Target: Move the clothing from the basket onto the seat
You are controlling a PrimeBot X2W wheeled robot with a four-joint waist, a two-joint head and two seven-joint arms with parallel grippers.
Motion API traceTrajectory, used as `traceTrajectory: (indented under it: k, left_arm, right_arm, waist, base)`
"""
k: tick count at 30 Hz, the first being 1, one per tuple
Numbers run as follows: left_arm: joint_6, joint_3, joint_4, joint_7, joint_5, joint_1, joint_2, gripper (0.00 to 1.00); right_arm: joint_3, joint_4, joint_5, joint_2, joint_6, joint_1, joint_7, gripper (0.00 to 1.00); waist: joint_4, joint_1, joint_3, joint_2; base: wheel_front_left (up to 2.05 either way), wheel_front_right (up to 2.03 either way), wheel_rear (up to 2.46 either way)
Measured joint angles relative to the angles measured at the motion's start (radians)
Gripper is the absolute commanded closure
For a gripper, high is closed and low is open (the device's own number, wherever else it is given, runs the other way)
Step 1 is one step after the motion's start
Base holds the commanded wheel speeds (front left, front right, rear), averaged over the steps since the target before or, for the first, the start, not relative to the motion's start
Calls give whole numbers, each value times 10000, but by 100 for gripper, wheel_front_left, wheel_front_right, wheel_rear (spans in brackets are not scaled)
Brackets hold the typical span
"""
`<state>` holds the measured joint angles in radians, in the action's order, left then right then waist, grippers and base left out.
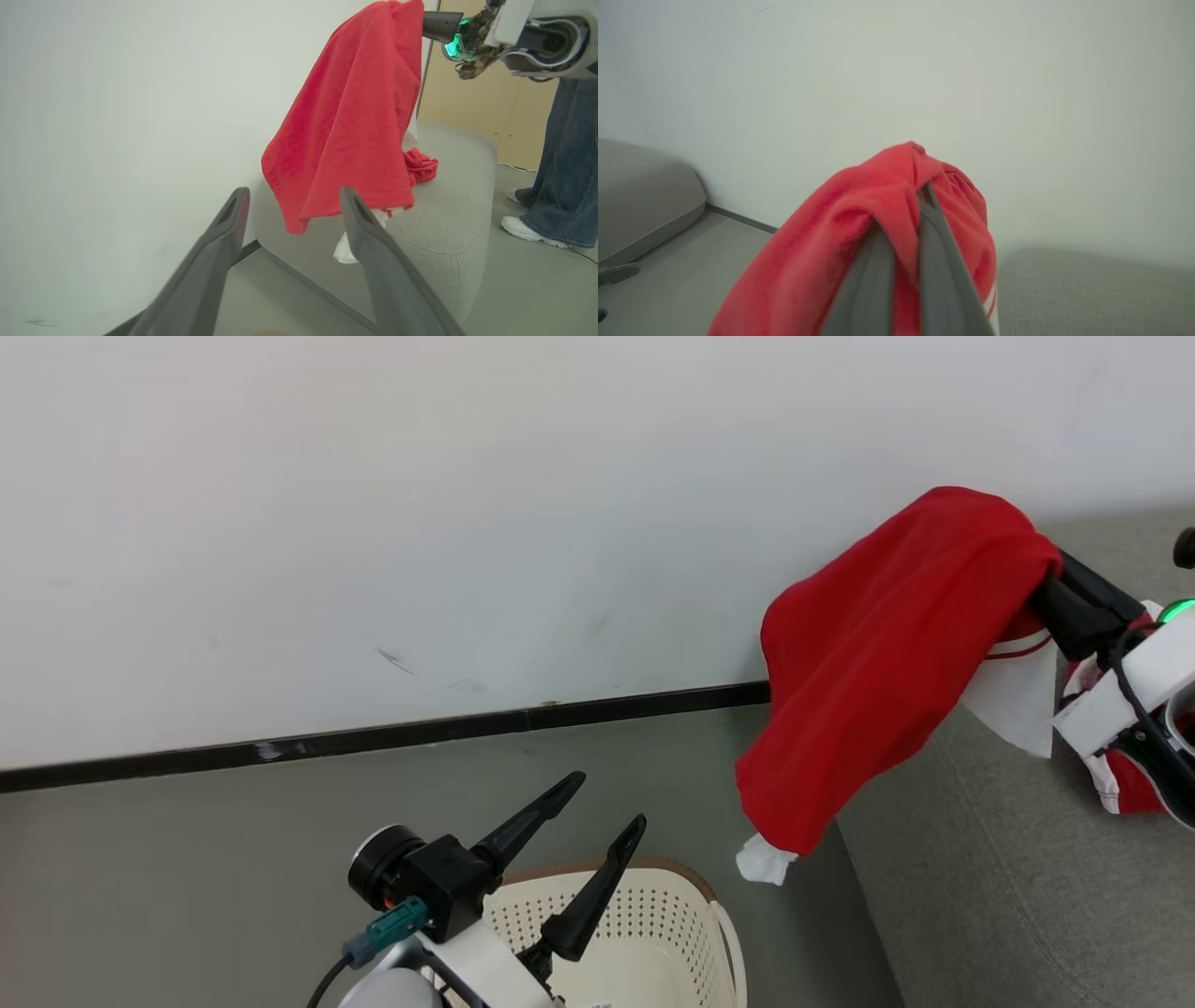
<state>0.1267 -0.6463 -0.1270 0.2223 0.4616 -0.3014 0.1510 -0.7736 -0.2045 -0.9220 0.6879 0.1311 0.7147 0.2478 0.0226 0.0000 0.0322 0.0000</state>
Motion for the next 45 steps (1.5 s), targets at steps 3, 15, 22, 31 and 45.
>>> traceTrajectory:
  k: [3, 15, 22, 31, 45]
  left_arm:
    - [2, -161, 52, 6, 75, 54, 2, 0]
    - [2, -1114, 456, 138, 487, 54, 27, 0]
    - [2, -1388, 548, 171, 598, 53, 90, 0]
    - [2, -1415, 568, 184, 633, 54, 253, 0]
    - [-336, -848, 1016, 228, 199, -7, 754, 0]
  right_arm:
    - [527, 15, 42, 50, 0, -500, 0, 100]
    - [2228, 291, 435, 36, -2, -2388, 0, 100]
    - [3223, 420, 552, -59, -2, -3490, 0, 100]
    - [3946, 171, 750, -481, -2, -4571, 0, 100]
    - [4730, -690, 1055, -830, -2, -1908, -180, 100]
  waist:
    - [188, 0, 36, 0]
    - [1000, 0, 112, 0]
    - [1507, 0, 114, 0]
    - [2093, 0, 14, 0]
    - [2192, 0, -978, 0]
  base:
    - [0, 0, 0]
    - [0, 0, 0]
    - [0, 0, 0]
    - [0, 0, 0]
    - [0, 0, 0]
